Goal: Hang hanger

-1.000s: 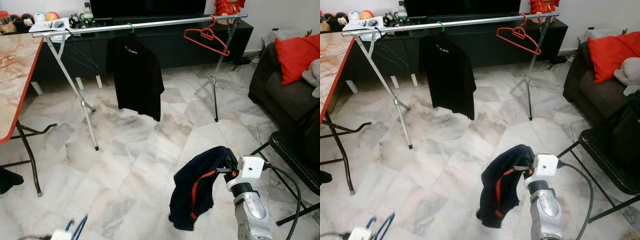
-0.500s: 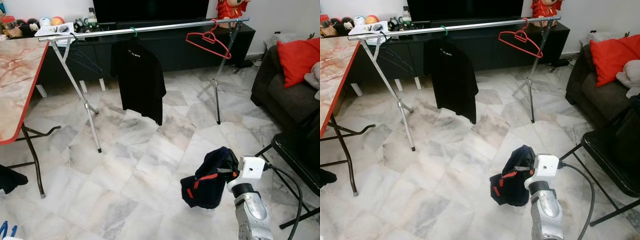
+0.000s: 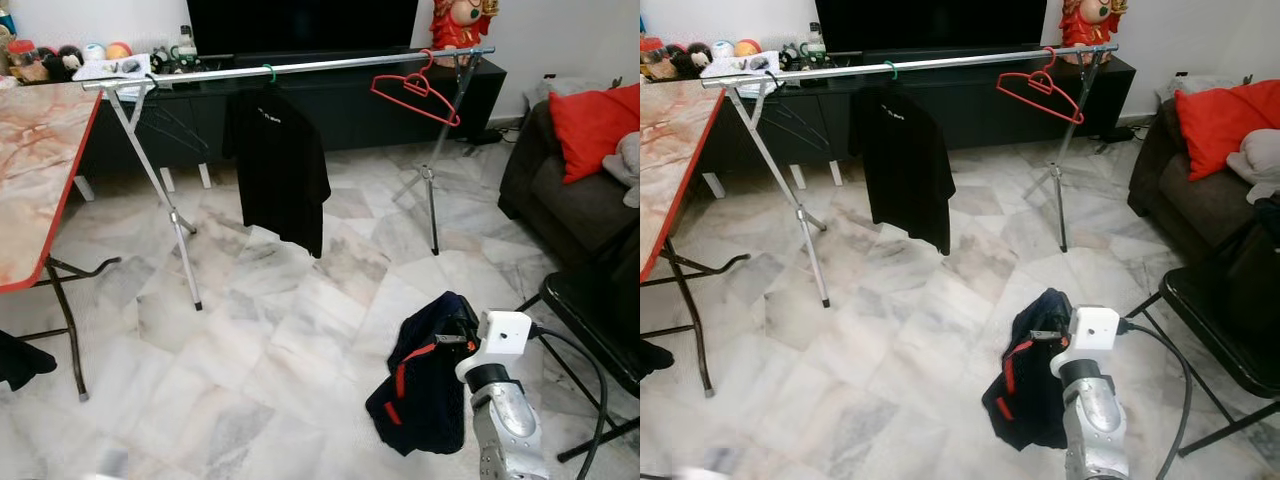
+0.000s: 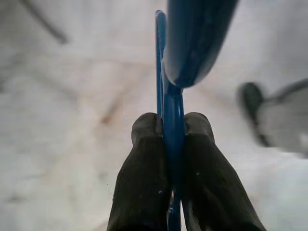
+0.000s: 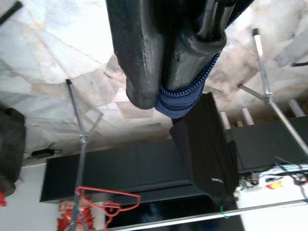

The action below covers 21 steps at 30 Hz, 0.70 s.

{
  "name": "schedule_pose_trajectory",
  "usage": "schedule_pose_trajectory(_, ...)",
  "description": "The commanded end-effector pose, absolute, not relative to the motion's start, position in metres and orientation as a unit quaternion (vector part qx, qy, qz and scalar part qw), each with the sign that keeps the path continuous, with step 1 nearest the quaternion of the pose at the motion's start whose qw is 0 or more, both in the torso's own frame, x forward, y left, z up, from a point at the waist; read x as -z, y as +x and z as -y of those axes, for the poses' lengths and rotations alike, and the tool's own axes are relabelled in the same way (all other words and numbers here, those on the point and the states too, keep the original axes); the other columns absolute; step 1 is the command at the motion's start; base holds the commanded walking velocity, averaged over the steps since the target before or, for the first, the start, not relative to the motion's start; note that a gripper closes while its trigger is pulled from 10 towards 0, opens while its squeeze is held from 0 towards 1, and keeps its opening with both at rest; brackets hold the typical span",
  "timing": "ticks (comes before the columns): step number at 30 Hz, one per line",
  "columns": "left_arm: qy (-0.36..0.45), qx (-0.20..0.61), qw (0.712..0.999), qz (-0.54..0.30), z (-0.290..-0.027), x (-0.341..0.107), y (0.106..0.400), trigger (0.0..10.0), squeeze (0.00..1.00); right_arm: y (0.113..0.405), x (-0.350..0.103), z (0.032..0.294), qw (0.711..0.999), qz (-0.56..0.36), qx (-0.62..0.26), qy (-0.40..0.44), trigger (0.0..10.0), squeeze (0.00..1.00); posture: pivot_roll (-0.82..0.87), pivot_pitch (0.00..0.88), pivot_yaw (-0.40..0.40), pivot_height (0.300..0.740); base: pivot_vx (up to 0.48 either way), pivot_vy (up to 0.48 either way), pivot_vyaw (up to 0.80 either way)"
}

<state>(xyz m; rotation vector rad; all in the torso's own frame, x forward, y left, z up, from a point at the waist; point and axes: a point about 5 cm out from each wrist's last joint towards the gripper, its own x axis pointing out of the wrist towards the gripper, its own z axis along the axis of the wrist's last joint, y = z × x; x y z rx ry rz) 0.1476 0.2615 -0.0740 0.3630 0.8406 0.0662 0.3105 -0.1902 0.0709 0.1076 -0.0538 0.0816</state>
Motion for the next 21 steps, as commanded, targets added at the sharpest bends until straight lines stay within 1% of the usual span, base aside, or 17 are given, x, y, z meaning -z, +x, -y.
schedule_pose_trajectory(1, 0.183, -0.058, 0.89, -0.413, -0.276, 0.071, 0.144, 10.0, 0.0, 0.314, -0.081, 0.193, 0.997, 0.046, -0.036, 0.049, 0.0, 0.0, 0.01, 0.116, -0.01, 0.74, 0.0, 0.0, 0.0)
schedule_pose_trajectory(2, 0.183, -0.048, 0.89, -0.414, -0.267, 0.074, 0.146, 10.0, 0.0, 0.313, -0.081, 0.195, 0.997, 0.045, -0.033, 0.046, 0.0, 0.0, 0.01, 0.121, -0.011, 0.74, 0.0, 0.0, 0.0)
schedule_pose_trajectory(5, 0.194, -0.022, 0.884, -0.424, -0.261, 0.077, 0.145, 10.0, 0.0, 0.313, -0.082, 0.198, 0.998, 0.046, -0.03, 0.044, 0.0, 0.0, 0.0, 0.125, -0.01, 0.74, 0.0, 0.0, 0.0)
schedule_pose_trajectory(10, 0.181, -0.036, 0.882, -0.433, -0.266, 0.077, 0.142, 10.0, 0.0, 0.314, -0.083, 0.199, 0.998, 0.047, -0.026, 0.044, 0.0, 0.0, 0.01, 0.132, -0.008, 0.74, 0.0, 0.0, 0.0)
schedule_pose_trajectory(15, 0.188, -0.033, 0.882, -0.431, -0.268, 0.077, 0.141, 10.0, 0.0, 0.313, -0.082, 0.195, 0.998, 0.044, -0.027, 0.047, 0.0, 0.0, 0.01, 0.138, -0.013, 0.74, 0.0, 0.0, 0.0)
schedule_pose_trajectory(21, 0.165, -0.022, 0.886, -0.432, -0.263, 0.078, 0.141, 10.0, 0.0, 0.311, -0.079, 0.193, 0.998, 0.04, -0.024, 0.049, 0.0, 0.0, 0.01, 0.141, -0.011, 0.74, 0.0, 0.0, 0.0)
